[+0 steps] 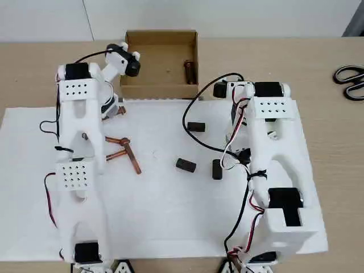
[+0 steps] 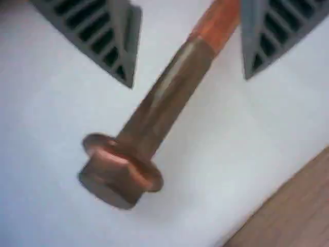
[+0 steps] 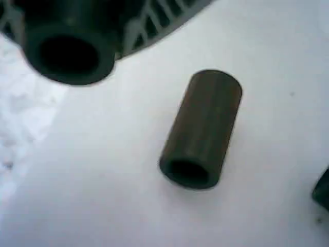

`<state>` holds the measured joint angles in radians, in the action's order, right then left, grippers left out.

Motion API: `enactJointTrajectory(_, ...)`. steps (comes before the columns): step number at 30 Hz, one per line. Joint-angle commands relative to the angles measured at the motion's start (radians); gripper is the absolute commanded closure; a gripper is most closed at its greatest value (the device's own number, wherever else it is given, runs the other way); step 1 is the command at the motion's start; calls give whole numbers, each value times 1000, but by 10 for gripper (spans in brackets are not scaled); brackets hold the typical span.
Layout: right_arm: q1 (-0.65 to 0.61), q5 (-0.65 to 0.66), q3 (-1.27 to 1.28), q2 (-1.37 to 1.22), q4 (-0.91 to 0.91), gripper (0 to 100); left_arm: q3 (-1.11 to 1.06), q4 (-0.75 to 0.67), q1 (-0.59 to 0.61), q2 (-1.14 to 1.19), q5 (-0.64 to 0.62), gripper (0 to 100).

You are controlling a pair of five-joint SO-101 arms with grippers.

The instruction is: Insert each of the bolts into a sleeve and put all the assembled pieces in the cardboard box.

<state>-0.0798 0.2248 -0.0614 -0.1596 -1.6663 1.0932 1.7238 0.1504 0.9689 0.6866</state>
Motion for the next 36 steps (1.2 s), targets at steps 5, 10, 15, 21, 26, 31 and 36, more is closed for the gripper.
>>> enactJointTrajectory(5, -1, 9, -3, 65, 8, 994, 24, 15, -31, -9, 6, 863)
enactJointTrajectory(10, -1, 9, -3, 65, 8, 994, 30, -28, -38, 23, 6, 863)
enactJointTrajectory(15, 1, 9, -3, 65, 8, 994, 31, -29, -32, 72, 6, 863)
enactJointTrajectory(21, -1, 9, -3, 65, 8, 994, 30, -63, -31, 101, 6, 863)
enactJointTrajectory(26, -1, 9, -3, 65, 8, 994, 31, -101, -31, 141, 5, 871)
enactJointTrajectory(31, -1, 9, -3, 65, 8, 994, 31, -100, -31, 147, 3, 989)
enactJointTrajectory(36, -1, 9, -5, 65, 8, 994, 30, -78, -29, 146, 2, 995)
